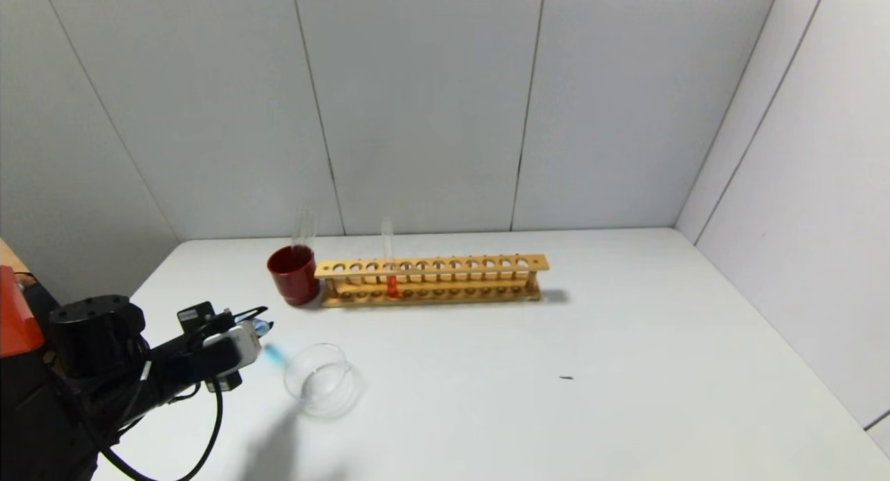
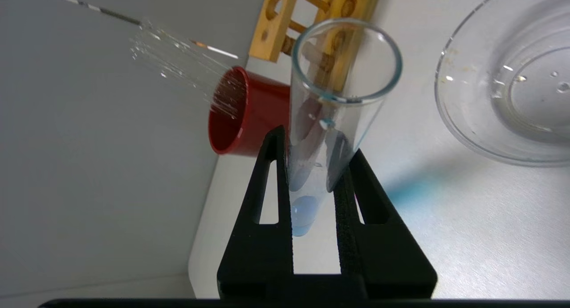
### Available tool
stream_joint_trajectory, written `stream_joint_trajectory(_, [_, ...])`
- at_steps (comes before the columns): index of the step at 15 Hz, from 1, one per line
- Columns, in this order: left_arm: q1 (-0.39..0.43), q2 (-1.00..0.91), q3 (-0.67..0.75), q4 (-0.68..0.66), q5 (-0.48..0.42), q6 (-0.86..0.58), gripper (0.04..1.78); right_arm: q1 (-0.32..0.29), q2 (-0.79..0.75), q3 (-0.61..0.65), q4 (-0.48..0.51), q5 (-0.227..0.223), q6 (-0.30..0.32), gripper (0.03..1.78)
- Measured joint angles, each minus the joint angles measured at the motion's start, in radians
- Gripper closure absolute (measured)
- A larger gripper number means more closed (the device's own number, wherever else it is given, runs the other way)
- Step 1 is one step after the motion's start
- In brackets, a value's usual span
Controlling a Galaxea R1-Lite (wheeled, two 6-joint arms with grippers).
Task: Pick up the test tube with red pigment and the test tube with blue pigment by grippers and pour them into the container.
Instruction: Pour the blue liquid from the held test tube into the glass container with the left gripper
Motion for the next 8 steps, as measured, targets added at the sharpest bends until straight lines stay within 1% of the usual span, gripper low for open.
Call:
stream_joint_trajectory(3, [-0.006,0.006,-0.039,0.000,-0.044,0.071,1.50,0.000,0.000,0.000,0.000,0.000,0.000,0.06])
stream_joint_trajectory(5, [-0.029,0.007,-0.042,0.000,-0.047,0.093,1.50,0.000,0.000,0.000,0.000,0.000,0.000,0.06])
stream_joint_trajectory(8, [-0.037,0.009,-0.039,0.000,-0.064,0.197,1.50,0.000,0.000,0.000,0.000,0.000,0.000,0.06])
